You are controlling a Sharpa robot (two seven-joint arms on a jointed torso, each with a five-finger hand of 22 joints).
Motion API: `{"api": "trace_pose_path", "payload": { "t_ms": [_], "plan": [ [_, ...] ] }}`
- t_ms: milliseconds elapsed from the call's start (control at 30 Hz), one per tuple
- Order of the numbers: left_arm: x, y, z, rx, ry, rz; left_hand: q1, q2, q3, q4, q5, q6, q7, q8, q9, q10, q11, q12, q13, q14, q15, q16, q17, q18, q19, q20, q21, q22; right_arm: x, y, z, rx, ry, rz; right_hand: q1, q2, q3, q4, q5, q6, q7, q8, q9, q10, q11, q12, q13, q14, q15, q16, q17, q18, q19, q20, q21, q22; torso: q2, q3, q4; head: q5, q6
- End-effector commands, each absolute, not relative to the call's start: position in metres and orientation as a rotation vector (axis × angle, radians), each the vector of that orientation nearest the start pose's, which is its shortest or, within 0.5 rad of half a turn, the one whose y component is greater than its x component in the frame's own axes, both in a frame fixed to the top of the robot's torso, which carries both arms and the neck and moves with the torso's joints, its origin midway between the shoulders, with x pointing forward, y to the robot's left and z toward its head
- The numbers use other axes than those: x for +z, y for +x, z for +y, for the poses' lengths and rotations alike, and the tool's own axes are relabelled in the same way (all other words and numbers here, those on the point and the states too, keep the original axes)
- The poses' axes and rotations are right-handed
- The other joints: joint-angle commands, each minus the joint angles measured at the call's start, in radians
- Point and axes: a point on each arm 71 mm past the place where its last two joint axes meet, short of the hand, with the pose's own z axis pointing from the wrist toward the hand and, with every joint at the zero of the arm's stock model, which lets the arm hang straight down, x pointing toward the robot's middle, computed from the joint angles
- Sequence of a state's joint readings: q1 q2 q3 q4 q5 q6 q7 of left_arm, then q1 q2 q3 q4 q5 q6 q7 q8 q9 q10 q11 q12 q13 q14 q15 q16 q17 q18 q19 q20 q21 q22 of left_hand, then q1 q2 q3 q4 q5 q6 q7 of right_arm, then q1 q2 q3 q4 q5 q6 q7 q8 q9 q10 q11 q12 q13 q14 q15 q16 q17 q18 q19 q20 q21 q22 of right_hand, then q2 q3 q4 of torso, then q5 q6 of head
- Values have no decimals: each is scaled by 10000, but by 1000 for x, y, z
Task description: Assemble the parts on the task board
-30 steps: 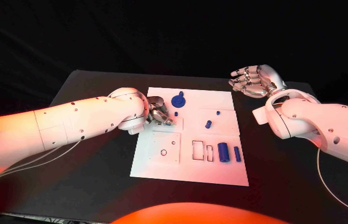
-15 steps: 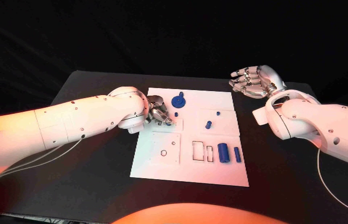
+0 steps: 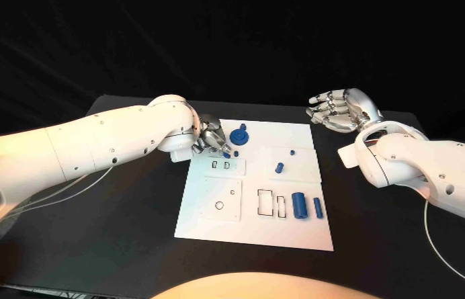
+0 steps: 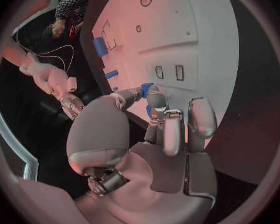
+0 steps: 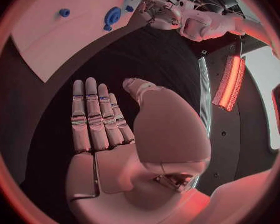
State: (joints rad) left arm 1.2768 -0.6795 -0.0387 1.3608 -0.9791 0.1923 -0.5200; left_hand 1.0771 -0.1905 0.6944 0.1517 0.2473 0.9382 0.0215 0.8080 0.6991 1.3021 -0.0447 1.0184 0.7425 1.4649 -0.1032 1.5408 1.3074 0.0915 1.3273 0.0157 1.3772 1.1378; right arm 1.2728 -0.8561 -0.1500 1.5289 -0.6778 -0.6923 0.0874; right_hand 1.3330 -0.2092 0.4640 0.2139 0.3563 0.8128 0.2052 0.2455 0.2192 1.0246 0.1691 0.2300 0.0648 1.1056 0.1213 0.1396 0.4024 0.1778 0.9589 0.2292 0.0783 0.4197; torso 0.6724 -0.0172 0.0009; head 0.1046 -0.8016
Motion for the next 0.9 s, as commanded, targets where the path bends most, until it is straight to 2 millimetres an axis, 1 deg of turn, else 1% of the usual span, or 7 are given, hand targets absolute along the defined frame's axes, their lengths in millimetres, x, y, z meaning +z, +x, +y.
{"api": "trace_pose_path", "payload": {
  "t_ms": [33, 167, 267, 400, 500, 533, 900],
  "plan": [
    [-201, 512, 173, -5093, -1808, 24666, 506, 609, 924, -892, -93, -63, 4, 42, 26, -86, -11, -42, -18, 851, 77, -70, 1871, -24, -62, 7, -38, -9, -177, 491, -227, 9151, 5872, 14633, -76, -6, -11, 8, 31, -35, 391, -49, -10, -20, 58, -28, -5, -20, 9, -22, -10, 47, -3, 40, -36, -10, 8, 2, 1, 3, 8],
    [-199, 517, 171, -5194, -1923, 25124, 500, 675, 939, -909, -204, -108, 19, 44, 80, -125, 3, -48, -37, 845, 87, -81, 1851, -15, -92, 19, -65, -49, -177, 491, -227, 9138, 5881, 14638, -76, -6, -11, 8, 31, -35, 391, -49, -10, -20, 58, -28, -5, -20, 9, -22, -10, 47, -3, 40, -36, -10, 2, 3, 11, 0, -10],
    [-198, 520, 171, -5196, -2024, 25260, 496, 696, 943, -916, -244, -124, 24, 44, 99, -139, 7, -51, -45, 841, 90, -88, 1838, -13, -101, 22, -72, -59, -177, 491, -227, 9131, 5887, 14640, -76, -6, -11, 8, 31, -35, 391, -49, -10, -20, 58, -28, -5, -20, 9, -22, -10, 47, -3, 40, -36, -10, 0, 11, 22, 16, -17],
    [-198, 525, 170, -4993, -2055, 25116, 499, 710, 949, -935, -286, -142, 26, 45, 121, -146, 10, -40, -34, 845, 93, -83, 1849, -20, -82, 27, -58, -23, -177, 491, -227, 9133, 5887, 14642, -76, -6, -11, 8, 31, -35, 391, -49, -10, -20, 58, -28, -5, -20, 9, -22, -10, 47, -3, 40, -36, -10, -3, 5, 20, 26, -28],
    [-199, 526, 169, -4765, -1942, 24939, 517, 710, 963, -975, -301, -152, 23, 49, 143, -135, 7, -5, 9, 848, 93, -77, 1862, -27, -60, 29, -42, 15, -177, 491, -227, 9136, 5886, 14640, -76, -6, -11, 8, 31, -35, 391, -49, -10, -20, 58, -28, -5, -20, 9, -22, -10, 47, -3, 40, -36, -10, 6, -6, 4, 36, -39],
    [-199, 526, 168, -4706, -1899, 24917, 523, 711, 969, -987, -304, -153, 22, 51, 150, -133, 6, 2, 15, 850, 93, -73, 1870, -30, -48, 30, -33, 35, -177, 491, -227, 9135, 5885, 14638, -76, -6, -11, 8, 31, -35, 391, -49, -10, -20, 58, -28, -5, -20, 9, -22, -10, 47, -3, 40, -36, -10, 7, -13, 8, 33, -48],
    [-209, 524, 163, -4112, -1399, 24531, 571, 693, 1040, -1104, -290, -162, 15, 63, 208, -107, -3, 69, 81, 860, 86, -57, 1901, -45, 9, 30, 10, 125, -177, 491, -226, 9166, 5860, 14635, -83, -13, -7, -8, 46, -34, 390, -48, -13, -22, 57, -24, -5, -10, 8, -41, -23, 47, 11, 41, -46, -59, -5, -27, 19, 45, -76]
  ]
}}
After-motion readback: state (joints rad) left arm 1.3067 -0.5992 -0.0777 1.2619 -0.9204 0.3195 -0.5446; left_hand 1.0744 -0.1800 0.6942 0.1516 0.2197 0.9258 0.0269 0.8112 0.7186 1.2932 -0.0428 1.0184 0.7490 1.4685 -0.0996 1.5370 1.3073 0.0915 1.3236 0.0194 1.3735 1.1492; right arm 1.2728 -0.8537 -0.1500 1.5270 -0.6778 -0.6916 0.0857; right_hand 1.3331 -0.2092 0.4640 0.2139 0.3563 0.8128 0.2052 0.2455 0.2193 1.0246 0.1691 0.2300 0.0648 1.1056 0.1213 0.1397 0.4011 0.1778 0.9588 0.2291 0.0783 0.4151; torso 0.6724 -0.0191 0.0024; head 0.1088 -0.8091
